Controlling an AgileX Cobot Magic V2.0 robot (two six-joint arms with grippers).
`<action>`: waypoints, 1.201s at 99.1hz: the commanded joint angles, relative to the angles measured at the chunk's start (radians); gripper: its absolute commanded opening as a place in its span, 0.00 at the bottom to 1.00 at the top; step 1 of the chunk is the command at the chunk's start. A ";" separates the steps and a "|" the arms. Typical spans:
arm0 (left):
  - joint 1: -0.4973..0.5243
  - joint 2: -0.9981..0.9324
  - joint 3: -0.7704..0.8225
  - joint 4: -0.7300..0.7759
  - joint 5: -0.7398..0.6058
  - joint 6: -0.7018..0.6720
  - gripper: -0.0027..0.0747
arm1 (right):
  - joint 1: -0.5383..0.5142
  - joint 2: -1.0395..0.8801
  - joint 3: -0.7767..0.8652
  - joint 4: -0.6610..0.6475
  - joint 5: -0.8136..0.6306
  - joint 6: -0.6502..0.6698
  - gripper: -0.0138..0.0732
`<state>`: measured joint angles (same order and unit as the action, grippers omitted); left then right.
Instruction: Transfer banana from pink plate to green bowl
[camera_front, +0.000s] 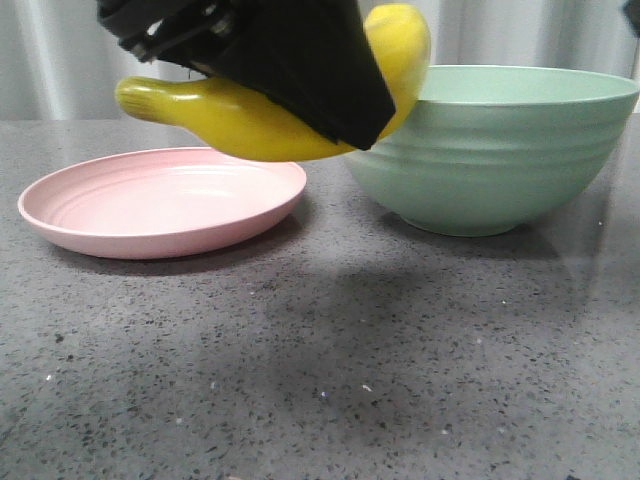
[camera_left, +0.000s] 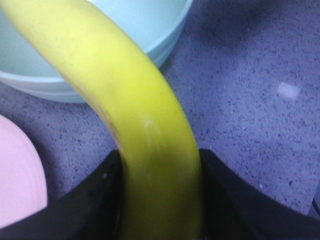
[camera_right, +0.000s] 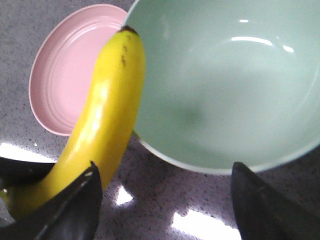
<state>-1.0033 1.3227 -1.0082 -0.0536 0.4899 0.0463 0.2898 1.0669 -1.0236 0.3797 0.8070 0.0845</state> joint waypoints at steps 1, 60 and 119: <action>-0.010 -0.025 -0.038 -0.009 -0.104 0.000 0.25 | 0.000 0.046 -0.065 0.052 -0.082 -0.011 0.69; -0.010 -0.024 -0.038 -0.007 -0.110 0.003 0.25 | 0.003 0.279 -0.155 0.300 -0.106 -0.075 0.69; -0.010 -0.024 -0.038 -0.007 -0.103 0.003 0.32 | 0.003 0.292 -0.155 0.325 -0.113 -0.099 0.21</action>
<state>-1.0071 1.3305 -1.0082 -0.0536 0.4565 0.0463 0.2946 1.3846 -1.1463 0.6919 0.7350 0.0000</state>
